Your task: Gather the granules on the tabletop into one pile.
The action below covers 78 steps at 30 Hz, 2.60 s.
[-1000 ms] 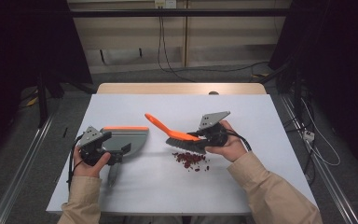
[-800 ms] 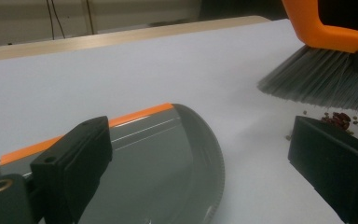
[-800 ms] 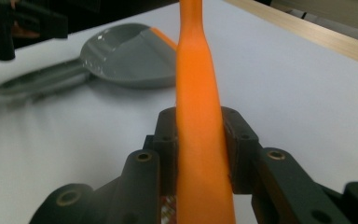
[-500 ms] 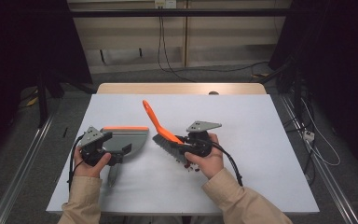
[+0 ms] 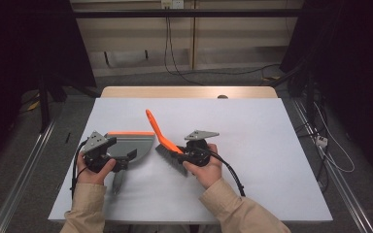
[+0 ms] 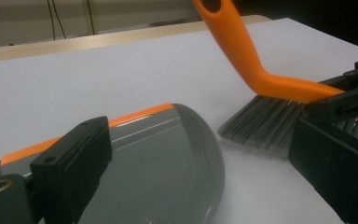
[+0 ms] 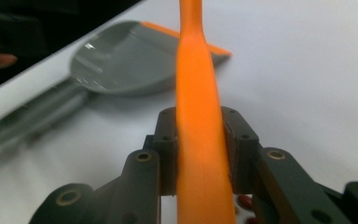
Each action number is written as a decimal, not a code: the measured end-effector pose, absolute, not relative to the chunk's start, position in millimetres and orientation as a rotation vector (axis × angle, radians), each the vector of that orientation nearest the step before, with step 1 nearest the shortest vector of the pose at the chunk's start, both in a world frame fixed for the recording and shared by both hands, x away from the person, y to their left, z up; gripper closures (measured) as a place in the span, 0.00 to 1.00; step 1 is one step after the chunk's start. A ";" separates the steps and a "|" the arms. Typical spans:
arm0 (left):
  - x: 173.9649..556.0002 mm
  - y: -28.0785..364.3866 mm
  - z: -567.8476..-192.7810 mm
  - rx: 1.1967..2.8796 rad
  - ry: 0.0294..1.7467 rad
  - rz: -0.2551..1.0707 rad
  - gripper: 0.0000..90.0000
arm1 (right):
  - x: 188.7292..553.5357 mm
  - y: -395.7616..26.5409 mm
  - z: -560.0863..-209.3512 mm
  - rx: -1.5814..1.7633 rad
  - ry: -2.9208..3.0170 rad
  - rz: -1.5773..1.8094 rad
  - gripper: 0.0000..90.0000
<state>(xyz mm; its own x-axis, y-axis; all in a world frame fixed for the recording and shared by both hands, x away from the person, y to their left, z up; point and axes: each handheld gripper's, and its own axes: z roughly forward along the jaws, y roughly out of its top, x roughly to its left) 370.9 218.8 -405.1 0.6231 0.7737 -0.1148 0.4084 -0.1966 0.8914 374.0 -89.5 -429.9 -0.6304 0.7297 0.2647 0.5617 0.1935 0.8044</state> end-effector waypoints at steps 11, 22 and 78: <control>370.4 217.1 -405.1 1.822 0.947 0.453 0.07 | 371.3 -118.4 -430.7 1.422 2.213 1.364 0.79; 370.5 216.2 -405.0 1.837 0.941 0.455 0.07 | 368.1 -135.2 -432.4 1.454 2.197 1.406 0.79; 368.2 214.6 -402.3 1.807 0.919 0.419 0.07 | 330.2 -198.9 -424.9 1.296 1.919 1.077 0.79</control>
